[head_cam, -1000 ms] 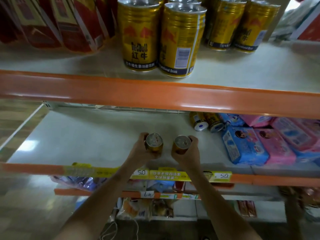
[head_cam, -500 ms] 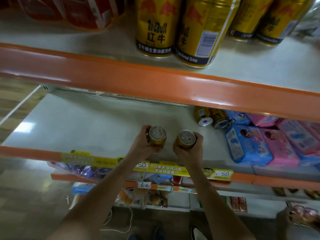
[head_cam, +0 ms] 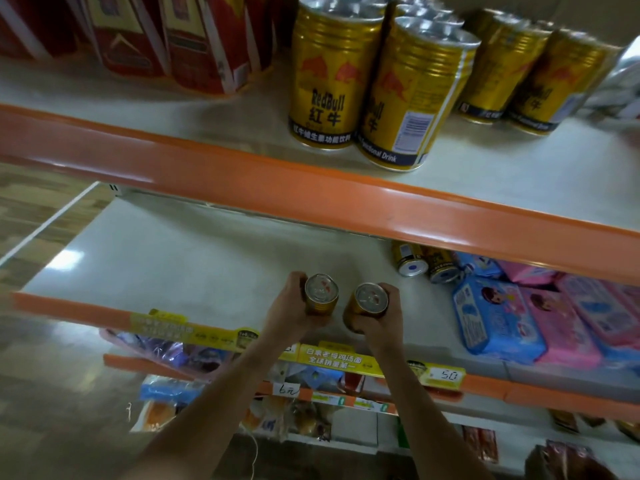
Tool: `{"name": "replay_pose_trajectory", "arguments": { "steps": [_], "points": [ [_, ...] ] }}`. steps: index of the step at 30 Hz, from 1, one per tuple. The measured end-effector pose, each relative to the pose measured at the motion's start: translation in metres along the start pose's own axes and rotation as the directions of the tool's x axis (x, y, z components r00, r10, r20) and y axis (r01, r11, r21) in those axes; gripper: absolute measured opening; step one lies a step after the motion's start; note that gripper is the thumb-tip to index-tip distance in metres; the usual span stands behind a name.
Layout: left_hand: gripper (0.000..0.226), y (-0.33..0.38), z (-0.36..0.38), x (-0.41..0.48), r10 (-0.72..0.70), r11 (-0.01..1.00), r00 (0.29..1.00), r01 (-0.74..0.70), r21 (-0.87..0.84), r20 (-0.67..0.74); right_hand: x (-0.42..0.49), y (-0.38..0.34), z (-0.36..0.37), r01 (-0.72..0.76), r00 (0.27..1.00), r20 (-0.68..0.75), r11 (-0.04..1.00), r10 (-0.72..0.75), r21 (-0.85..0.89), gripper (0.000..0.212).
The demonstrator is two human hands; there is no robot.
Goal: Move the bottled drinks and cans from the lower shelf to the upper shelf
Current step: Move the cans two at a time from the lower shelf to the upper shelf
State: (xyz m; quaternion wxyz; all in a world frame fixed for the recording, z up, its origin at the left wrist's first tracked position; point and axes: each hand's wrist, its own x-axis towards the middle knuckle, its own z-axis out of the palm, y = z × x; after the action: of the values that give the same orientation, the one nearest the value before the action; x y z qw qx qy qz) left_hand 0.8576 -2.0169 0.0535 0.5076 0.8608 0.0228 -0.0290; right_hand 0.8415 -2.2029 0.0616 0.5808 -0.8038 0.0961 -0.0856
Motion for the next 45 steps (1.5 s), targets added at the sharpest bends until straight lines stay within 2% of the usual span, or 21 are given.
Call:
{"name": "replay_pose_trajectory", "arguments": {
  "steps": [3,5,9,12,14,15,18,22,24,26,28,31,34,39,43,45],
  "points": [
    [0.076,0.0,-0.012,0.002,0.047,0.999,0.995,-0.048,0.005,0.087,0.0,-0.003,-0.002,-0.004,1.0,0.028,0.999,0.003,0.042,0.063],
    [0.076,0.002,-0.025,0.008,0.083,0.995,0.975,-0.094,0.044,0.205,0.001,-0.005,-0.004,-0.01,0.999,0.051,0.998,0.008,0.056,0.064],
    [0.08,0.008,-0.054,0.03,0.052,0.98,0.86,-0.141,0.14,0.507,0.003,-0.005,-0.011,-0.051,0.993,0.113,0.996,0.043,0.073,0.068],
    [0.081,0.014,-0.063,0.042,0.021,0.97,0.799,-0.163,0.183,0.601,0.006,-0.006,-0.015,-0.076,0.985,0.163,0.993,0.061,0.087,0.063],
    [0.084,0.011,-0.061,0.039,-0.008,0.963,0.836,-0.142,0.231,0.549,0.009,-0.007,-0.017,-0.074,0.978,0.203,0.994,0.056,0.081,0.062],
    [0.085,0.008,-0.058,0.033,-0.036,0.977,0.858,-0.077,0.197,0.513,0.011,-0.006,-0.017,-0.074,0.973,0.223,0.995,0.057,0.072,0.062],
    [0.09,-0.007,-0.047,0.008,-0.031,0.995,0.937,0.062,-0.08,0.348,0.016,-0.003,-0.017,-0.066,0.966,0.255,0.997,0.053,0.044,0.063],
    [0.099,-0.002,-0.027,-0.019,-0.065,0.931,0.979,0.128,-0.341,0.191,0.016,-0.001,-0.015,-0.071,0.963,0.262,0.997,0.066,0.008,0.071],
    [0.097,0.007,-0.016,-0.02,-0.085,0.949,0.993,0.106,-0.298,0.084,0.017,-0.001,-0.017,-0.066,0.958,0.278,0.998,0.069,-0.02,0.074],
    [0.089,0.017,-0.012,-0.018,-0.056,0.987,0.998,0.055,-0.15,0.0,0.02,-0.001,-0.019,-0.025,0.94,0.339,0.998,0.041,-0.049,0.07],
    [0.079,0.025,-0.016,-0.013,-0.016,0.996,0.996,0.023,-0.084,0.09,0.024,-0.001,-0.021,0.011,0.922,0.388,0.998,0.014,-0.063,0.066],
    [0.076,0.032,-0.03,0.001,0.015,1.0,0.938,-0.021,0.014,0.347,0.028,-0.005,-0.026,0.032,0.919,0.394,0.998,-0.009,-0.051,0.059],
    [0.077,0.047,-0.036,0.009,-0.041,0.982,0.904,-0.043,0.186,0.425,0.032,-0.007,-0.031,0.034,0.919,0.393,0.998,-0.01,-0.054,0.056],
    [0.06,0.075,-0.023,0.005,0.023,0.982,0.905,-0.101,0.162,0.424,0.035,0.0,-0.03,0.043,0.946,0.324,0.997,-0.018,-0.071,0.053],
    [0.071,0.058,-0.01,-0.006,0.028,0.999,0.957,-0.038,0.027,0.287,0.016,0.01,-0.03,0.047,0.966,0.253,0.999,-0.045,0.0,0.044],
    [0.077,0.044,-0.002,-0.014,0.012,0.996,0.986,0.003,-0.087,0.169,0.009,0.018,-0.028,0.058,0.957,0.283,0.998,-0.067,0.038,0.068]
  ]
}}
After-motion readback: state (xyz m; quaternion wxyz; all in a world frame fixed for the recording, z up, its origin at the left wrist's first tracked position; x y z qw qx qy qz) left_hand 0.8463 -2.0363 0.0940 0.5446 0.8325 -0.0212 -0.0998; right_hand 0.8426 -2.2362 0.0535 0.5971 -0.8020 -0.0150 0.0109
